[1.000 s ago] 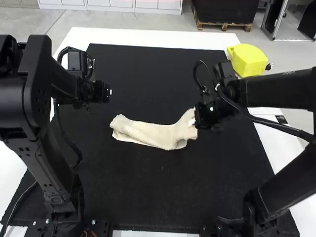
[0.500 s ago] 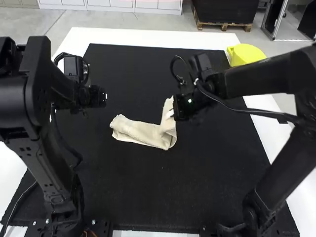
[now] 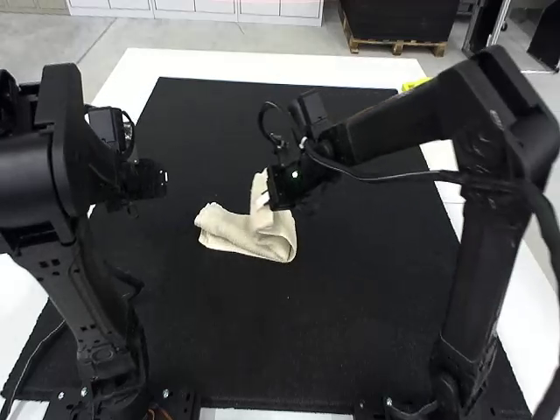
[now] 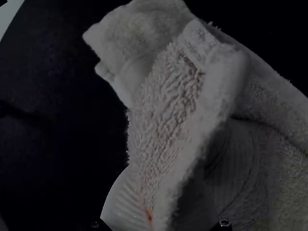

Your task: Fold the towel.

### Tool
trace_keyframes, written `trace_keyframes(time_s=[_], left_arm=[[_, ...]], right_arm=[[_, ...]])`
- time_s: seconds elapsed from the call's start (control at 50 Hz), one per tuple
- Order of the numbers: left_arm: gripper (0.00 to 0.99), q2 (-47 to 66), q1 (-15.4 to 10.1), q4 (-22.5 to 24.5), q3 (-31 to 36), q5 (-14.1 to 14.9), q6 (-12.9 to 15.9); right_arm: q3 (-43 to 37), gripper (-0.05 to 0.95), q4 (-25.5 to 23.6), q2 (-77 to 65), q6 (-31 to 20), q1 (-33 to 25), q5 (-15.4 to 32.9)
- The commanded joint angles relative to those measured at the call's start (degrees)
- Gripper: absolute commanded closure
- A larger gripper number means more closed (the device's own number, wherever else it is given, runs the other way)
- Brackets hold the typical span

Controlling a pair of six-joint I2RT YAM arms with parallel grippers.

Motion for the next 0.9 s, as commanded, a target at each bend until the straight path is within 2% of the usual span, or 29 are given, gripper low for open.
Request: trace_keyframes(time_s=[0.0,0.26,0.6,0.72,0.78,0.88], left_arm=[[0.028,-1.5,0.9,0.3,-0.5,1.0,0.3],[0.028,-1.5,1.3,0.6,-1.5,1.0,1.7],[0.028,-1.5,1.3,0.9,-2.4,1.0,2.1],[0.028,-1.4,1.3,0.8,-2.4,1.0,2.1],[0.028,-1.5,1.3,0.7,-2.4,1.0,2.1],[0.028,-1.5,1.3,0.7,-2.4,1.0,2.2]], right_arm=[[4.2,0.92,0.9,2.3,0.7,1.9,-1.0],[9.8,0.92,1.3,8.4,0.6,3.7,-1.0],[15.1,0.91,3.9,13.8,0.9,4.9,-1.2],[18.0,0.62,3.7,15.6,2.0,5.6,-1.6],[19.3,0.53,3.7,15.9,2.5,5.9,-1.6],[21.4,0.43,3.6,16.2,3.6,6.4,-3.2]])
